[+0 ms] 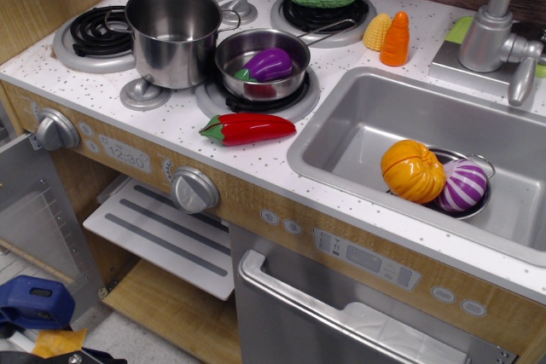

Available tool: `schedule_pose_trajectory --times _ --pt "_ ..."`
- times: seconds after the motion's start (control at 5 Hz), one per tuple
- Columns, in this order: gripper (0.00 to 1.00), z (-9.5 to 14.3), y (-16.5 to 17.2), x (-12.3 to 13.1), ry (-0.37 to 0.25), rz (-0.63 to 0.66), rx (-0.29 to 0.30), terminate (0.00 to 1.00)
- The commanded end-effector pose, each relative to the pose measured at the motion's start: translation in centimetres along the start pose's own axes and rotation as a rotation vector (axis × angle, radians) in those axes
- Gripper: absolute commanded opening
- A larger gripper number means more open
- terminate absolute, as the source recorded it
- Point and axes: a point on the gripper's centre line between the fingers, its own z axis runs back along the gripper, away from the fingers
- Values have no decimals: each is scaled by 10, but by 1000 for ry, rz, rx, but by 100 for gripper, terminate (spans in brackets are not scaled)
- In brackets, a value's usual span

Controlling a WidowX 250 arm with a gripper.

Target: Put pot on stove which is near stove

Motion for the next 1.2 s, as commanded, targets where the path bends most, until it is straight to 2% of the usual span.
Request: schedule_pose_trajectory --times 0.0,0.4,0.6,1.0 --pt "100 0 0 0 0 0 0 0" --pt "100 -9 4 -2 -6 3 -23 0" --pt "0 -10 4 -2 -2 4 4 0" --pt "0 -18 6 -6 -25 -8 -10 0"
